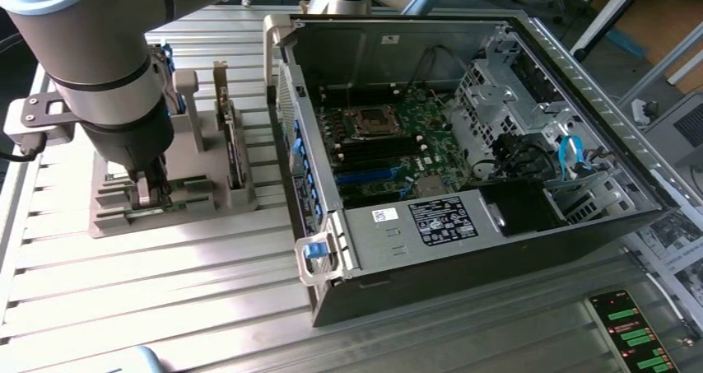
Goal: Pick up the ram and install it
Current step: 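Pick up the ram and move it above insertion slot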
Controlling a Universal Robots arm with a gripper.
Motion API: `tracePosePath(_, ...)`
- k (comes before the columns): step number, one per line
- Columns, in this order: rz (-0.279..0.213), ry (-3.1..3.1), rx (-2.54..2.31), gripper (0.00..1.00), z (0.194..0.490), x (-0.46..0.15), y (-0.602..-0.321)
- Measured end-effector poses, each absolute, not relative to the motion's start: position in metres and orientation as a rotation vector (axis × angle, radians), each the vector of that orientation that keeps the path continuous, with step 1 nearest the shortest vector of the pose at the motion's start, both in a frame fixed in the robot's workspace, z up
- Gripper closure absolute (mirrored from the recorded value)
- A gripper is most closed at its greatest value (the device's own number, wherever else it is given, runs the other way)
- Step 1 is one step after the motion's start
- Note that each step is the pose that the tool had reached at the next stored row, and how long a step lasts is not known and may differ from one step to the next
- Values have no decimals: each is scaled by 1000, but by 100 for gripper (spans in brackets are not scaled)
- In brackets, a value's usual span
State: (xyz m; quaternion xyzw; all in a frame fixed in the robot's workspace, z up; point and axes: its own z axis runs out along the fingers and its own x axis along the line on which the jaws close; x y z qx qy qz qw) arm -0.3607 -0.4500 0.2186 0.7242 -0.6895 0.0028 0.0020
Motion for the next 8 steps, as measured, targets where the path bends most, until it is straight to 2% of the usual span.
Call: tracePosePath(8,8,-2164,2272,75,218,-356,-450)
